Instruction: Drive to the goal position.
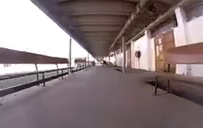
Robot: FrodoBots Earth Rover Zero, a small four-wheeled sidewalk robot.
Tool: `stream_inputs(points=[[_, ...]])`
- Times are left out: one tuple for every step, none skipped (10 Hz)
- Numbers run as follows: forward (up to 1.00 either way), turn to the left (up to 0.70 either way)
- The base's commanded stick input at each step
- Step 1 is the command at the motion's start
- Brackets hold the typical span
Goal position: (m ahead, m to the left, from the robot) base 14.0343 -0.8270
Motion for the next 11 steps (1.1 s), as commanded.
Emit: stream_inputs(points=[[0.7, 0.0], [0.7, 0.0], [0.7, 0.0], [0.7, 0.0], [0.7, 0.0], [0.7, 0.0], [0.7, 0.0], [0.7, 0.0], [0.7, 0.0], [0.7, 0.0], [0.7, 0.0]])
